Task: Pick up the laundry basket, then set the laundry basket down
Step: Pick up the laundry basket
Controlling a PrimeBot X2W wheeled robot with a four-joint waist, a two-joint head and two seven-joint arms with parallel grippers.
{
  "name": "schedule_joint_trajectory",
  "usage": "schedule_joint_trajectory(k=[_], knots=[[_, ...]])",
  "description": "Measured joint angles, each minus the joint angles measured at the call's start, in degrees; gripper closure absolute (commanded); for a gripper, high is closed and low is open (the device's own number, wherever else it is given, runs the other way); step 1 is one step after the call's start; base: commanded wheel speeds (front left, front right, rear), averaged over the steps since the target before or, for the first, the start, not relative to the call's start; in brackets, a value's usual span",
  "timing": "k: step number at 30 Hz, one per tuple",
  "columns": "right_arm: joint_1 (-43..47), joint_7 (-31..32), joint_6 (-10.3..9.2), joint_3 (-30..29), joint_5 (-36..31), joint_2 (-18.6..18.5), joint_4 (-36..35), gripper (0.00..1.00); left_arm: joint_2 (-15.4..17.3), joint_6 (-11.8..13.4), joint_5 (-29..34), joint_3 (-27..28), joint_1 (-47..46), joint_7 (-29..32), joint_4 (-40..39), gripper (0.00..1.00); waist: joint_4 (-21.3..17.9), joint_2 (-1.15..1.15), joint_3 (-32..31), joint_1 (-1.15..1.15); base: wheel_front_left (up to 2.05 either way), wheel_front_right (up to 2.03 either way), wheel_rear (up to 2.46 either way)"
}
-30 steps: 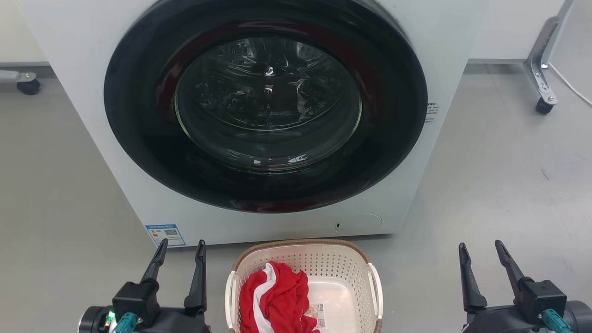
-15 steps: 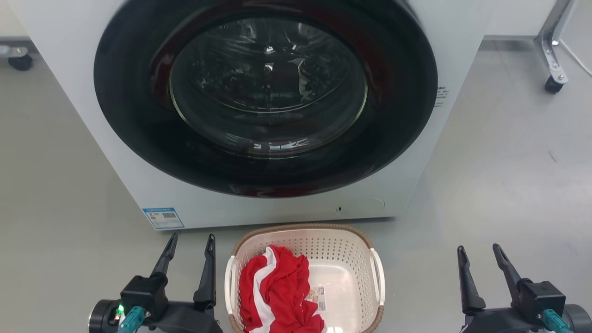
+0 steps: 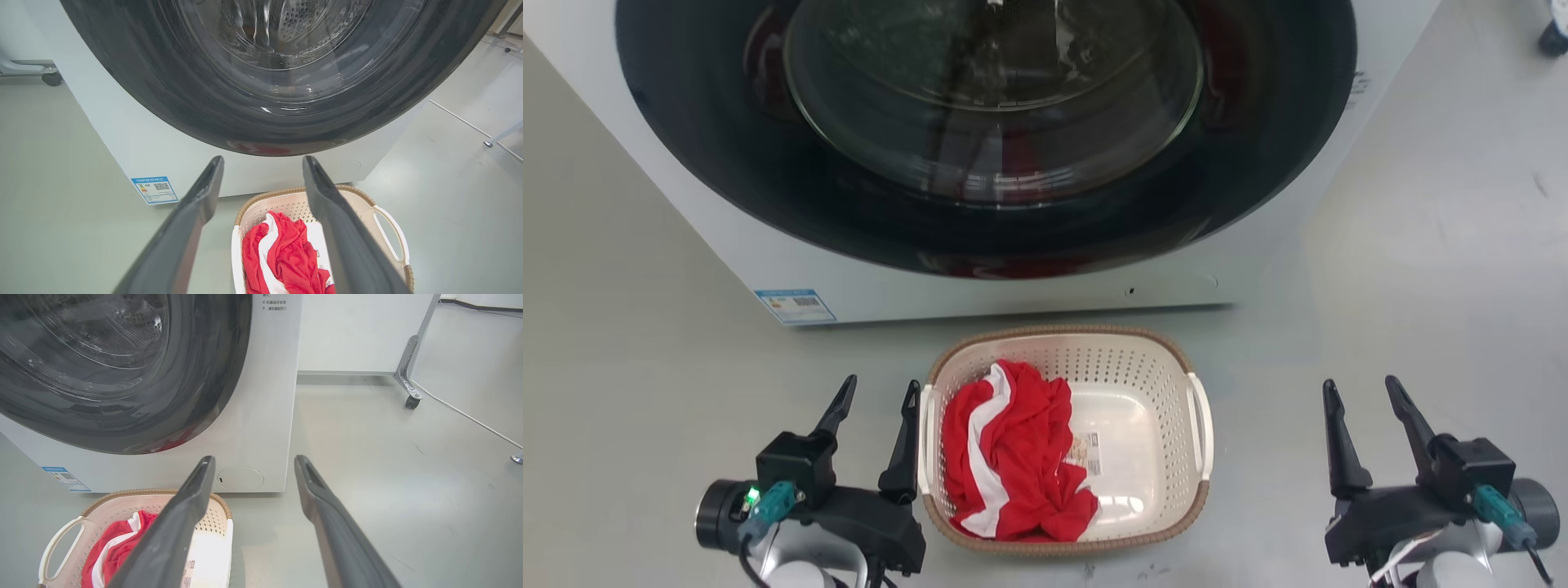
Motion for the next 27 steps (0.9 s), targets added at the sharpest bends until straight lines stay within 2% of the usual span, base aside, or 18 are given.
schedule_joint_trajectory(k=[10, 27], knots=[[-6.94, 1.07, 1.03, 1.7, -0.03, 1.51, 3.49, 0.0, -0.89, -1.18, -0.71, -0.02, -6.4, 2.98, 5.66, 0.0, -0.27, 0.0, 7.82, 0.0, 0.0, 0.0, 0.0], [-22.73, 3.11, 2.47, 4.02, -1.31, 3.57, 11.71, 0.0, -1.27, -4.23, -1.92, -0.68, -24.64, 9.98, 17.58, 0.0, -1.21, 0.0, 21.51, 0.0, 0.0, 0.0, 0.0]])
